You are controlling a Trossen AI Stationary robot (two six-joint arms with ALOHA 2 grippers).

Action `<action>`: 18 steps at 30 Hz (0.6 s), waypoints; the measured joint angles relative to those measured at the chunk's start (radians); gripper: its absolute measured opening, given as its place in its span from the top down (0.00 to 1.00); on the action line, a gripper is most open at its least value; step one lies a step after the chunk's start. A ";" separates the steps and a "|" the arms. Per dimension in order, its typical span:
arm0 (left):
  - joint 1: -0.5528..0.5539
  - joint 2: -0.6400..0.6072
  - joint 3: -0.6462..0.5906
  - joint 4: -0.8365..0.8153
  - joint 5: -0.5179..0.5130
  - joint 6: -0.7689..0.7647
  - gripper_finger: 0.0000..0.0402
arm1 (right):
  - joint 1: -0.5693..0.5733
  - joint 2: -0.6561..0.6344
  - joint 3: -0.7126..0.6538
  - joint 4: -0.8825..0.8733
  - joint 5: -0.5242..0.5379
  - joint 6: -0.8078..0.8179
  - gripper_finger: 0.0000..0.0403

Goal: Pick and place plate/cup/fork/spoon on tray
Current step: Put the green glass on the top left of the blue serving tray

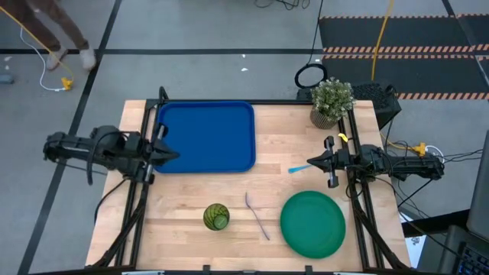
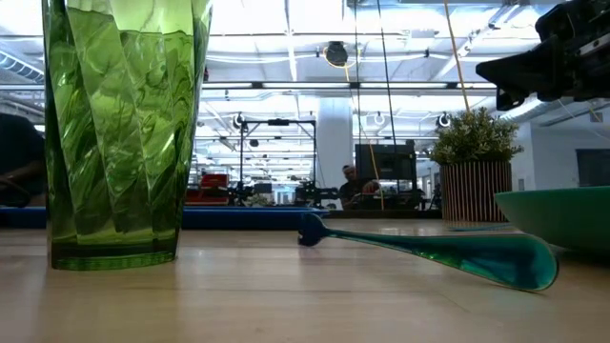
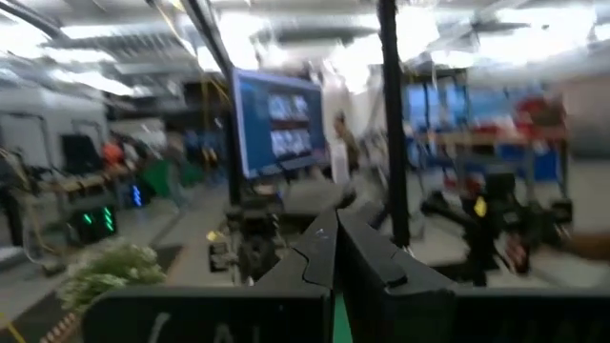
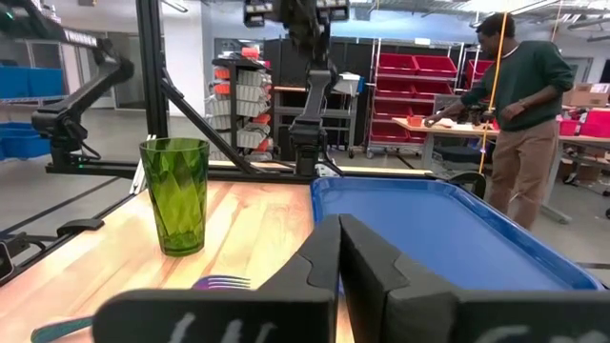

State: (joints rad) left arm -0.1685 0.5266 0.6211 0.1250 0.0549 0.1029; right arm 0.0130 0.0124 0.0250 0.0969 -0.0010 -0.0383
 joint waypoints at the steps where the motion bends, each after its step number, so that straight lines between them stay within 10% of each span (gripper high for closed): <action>1: -0.013 0.042 0.048 -0.038 -0.002 0.011 0.98 | 0.000 0.000 0.000 0.001 0.000 0.000 1.00; 18: -0.252 0.622 0.773 -0.674 -0.164 0.044 0.98 | 0.000 0.000 0.000 0.004 0.000 0.087 1.00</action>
State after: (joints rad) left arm -0.4207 1.1488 1.3939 -0.5487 -0.1088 0.1474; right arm 0.0132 0.0126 0.0248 0.1009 -0.0011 0.0490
